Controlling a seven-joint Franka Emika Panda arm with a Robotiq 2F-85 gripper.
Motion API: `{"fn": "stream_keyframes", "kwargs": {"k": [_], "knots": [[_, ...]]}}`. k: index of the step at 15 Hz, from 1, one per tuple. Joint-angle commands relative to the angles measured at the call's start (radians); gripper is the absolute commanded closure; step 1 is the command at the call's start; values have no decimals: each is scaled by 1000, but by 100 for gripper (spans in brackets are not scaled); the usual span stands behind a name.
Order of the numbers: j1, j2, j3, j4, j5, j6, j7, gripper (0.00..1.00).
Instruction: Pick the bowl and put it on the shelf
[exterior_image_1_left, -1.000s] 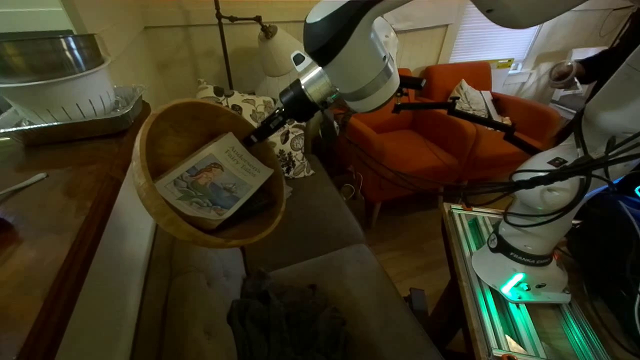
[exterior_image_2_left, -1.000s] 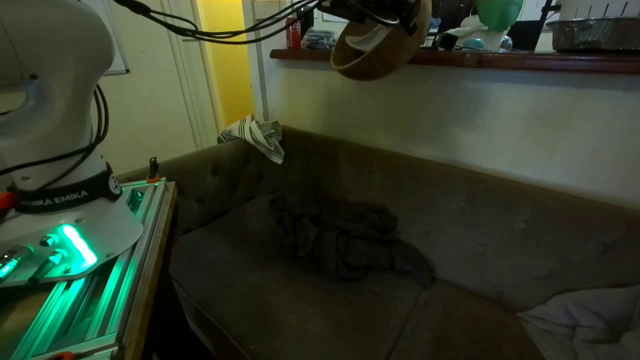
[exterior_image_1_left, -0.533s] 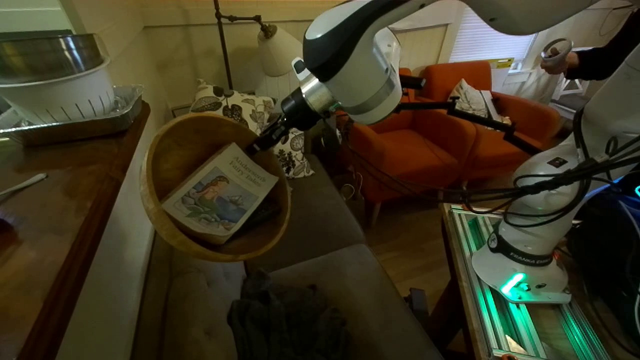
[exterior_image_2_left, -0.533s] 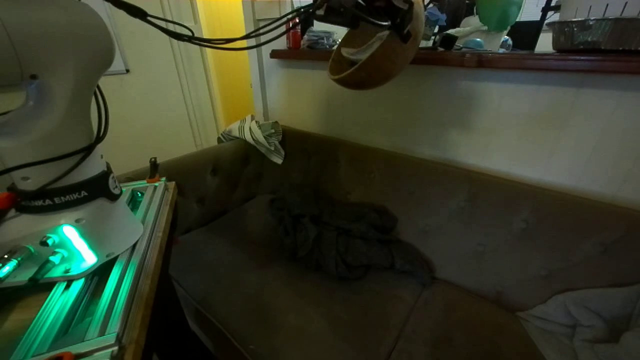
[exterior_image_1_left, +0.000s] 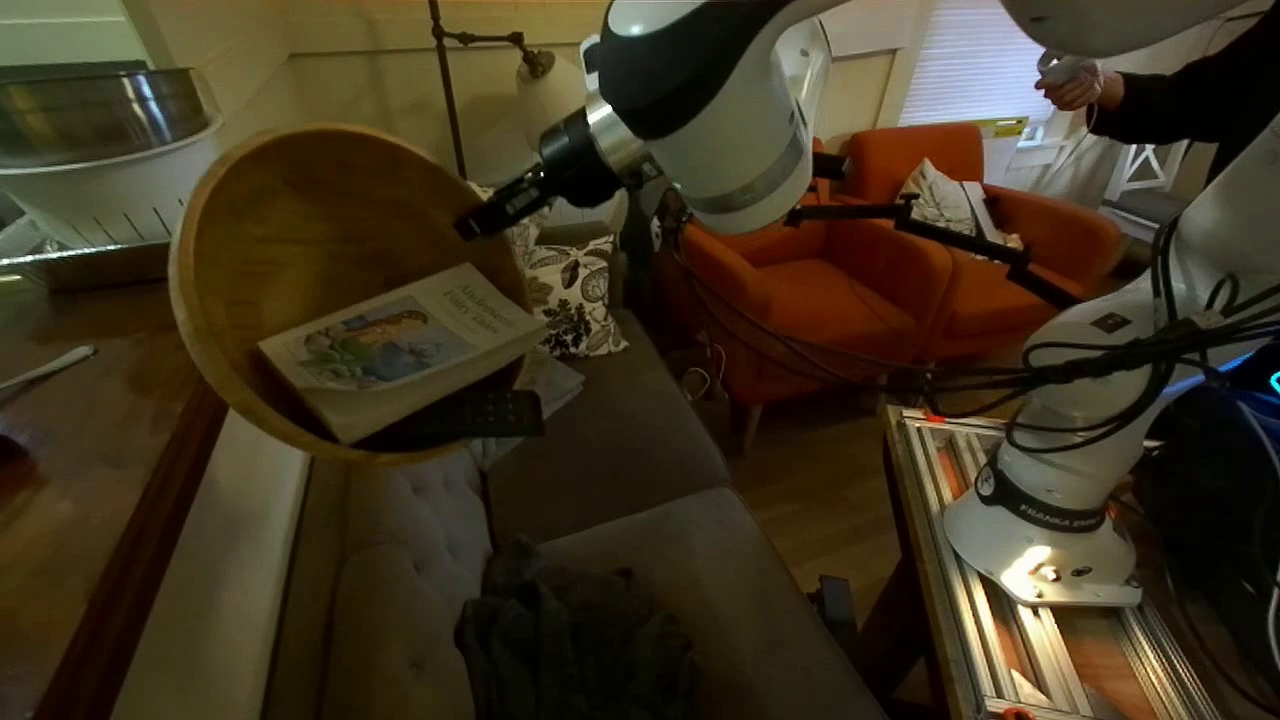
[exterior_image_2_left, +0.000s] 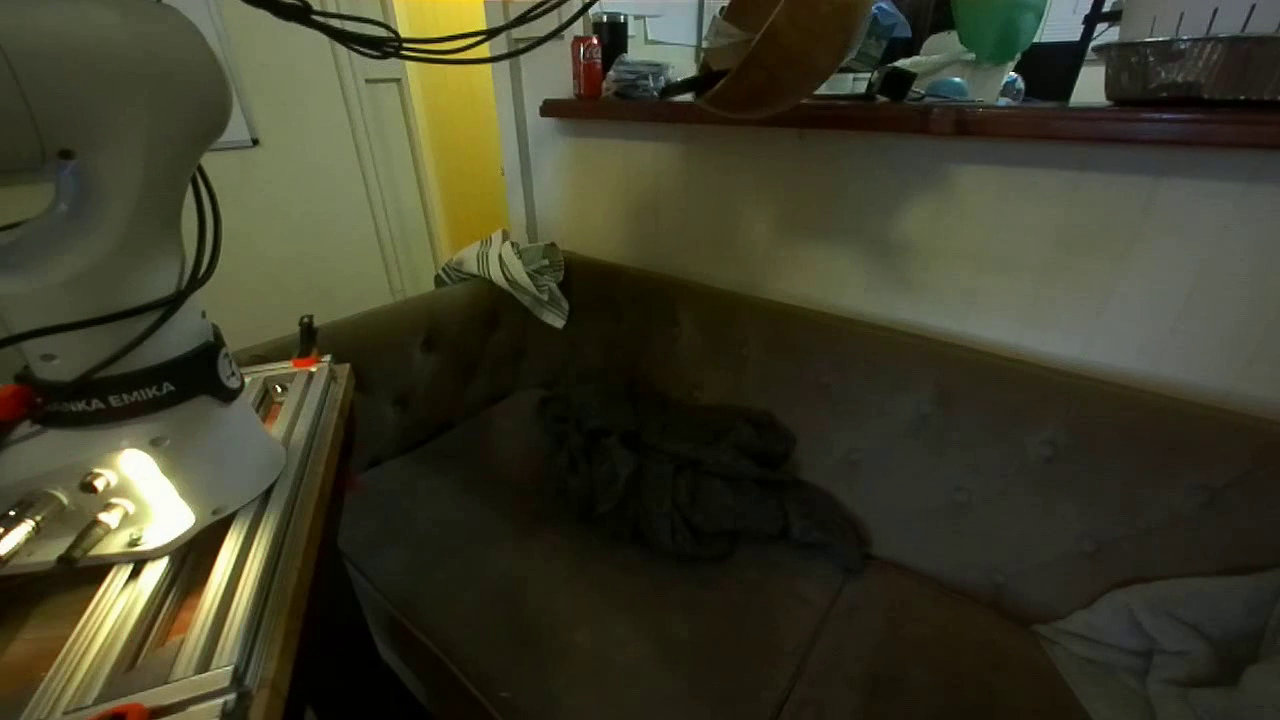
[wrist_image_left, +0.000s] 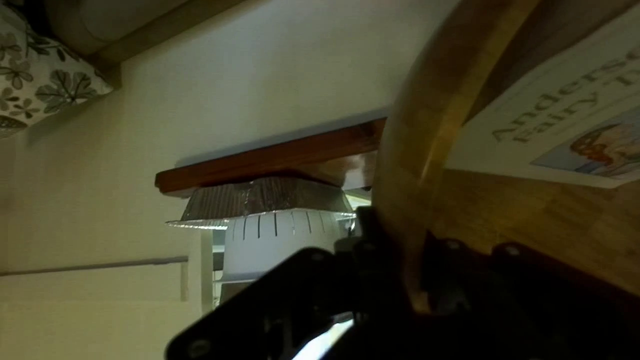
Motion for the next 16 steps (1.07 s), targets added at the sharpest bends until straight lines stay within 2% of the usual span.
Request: {"fn": "stream_keyframes", "kwargs": {"k": [1,4,7,8,11,12,13,16], "knots": [[-102,45,10,91,-72,-44,192,96],[-217,77,26,122,-199,-251,371,96],[-283,66,22,203,-288,-434,516,96],[-344,95,50,234,-274,-512,546,96],[-416,114,60,306,-270,-648,655,96],[-442,121,75,323,-265,-665,692,96],[-421,134,75,228,-252,-633,556,86],[-447,147,83,259,-259,-660,612,86]]}}
